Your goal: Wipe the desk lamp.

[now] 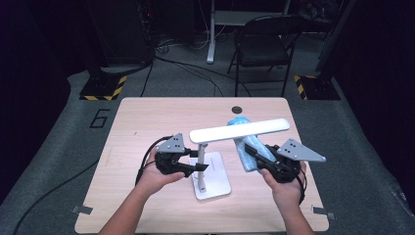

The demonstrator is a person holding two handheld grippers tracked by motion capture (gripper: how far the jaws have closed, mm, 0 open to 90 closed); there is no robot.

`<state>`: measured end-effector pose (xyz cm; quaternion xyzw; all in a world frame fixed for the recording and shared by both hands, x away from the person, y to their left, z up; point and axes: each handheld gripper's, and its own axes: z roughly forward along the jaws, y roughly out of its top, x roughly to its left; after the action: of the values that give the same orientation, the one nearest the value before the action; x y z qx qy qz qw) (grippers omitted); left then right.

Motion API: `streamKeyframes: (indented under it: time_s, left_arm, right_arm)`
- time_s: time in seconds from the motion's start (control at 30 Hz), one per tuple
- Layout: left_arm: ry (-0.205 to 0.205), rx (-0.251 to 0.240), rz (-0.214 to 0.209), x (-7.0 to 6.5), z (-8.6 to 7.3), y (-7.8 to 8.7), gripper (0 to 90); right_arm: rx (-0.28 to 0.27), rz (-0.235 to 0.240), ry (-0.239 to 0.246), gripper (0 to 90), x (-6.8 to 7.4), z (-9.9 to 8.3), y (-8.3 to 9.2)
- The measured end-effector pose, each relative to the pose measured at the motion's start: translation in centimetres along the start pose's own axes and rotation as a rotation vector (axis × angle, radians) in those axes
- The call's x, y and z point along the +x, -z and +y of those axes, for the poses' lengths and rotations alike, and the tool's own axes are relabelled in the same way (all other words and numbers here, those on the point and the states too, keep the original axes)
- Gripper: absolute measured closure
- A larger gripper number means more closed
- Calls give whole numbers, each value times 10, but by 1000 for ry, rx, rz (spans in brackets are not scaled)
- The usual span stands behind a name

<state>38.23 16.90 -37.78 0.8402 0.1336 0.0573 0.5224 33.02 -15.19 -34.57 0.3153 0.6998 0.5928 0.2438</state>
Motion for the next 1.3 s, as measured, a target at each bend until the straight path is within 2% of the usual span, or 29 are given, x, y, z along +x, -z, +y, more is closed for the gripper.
streamKeyframes:
  time_s: [0.17,0.27,0.3,0.4,0.5,0.63,0.97,1.17,1.3]
  left_arm:
    - [2,-5,1,0,-1,0,522]
    - [-2,-12,-1,1,-2,0,522]
    - [3,-17,-1,0,-3,0,522]
    - [3,-23,-2,0,-4,-1,522]
    - [6,-26,-4,1,-4,-1,521]
    - [9,-24,-3,1,-4,-1,520]
    - [29,-39,-8,0,-7,-2,518]
    - [33,-24,-10,0,-6,-2,517]
    - [40,-25,-8,0,-7,-3,515]
  right_arm:
    - [0,77,44,712,22,8,-15]
    - [-6,84,54,713,26,8,-18]
    - [-18,86,57,714,24,8,-19]
    - [-13,66,23,714,15,6,-16]
    - [-6,34,15,714,4,5,-12]
    - [1,-2,-5,714,-14,2,-6]
    - [-7,-118,-100,714,-60,-11,19]
    - [-2,-167,-132,714,-75,-17,30]
    - [3,-180,-118,714,-76,-16,32]
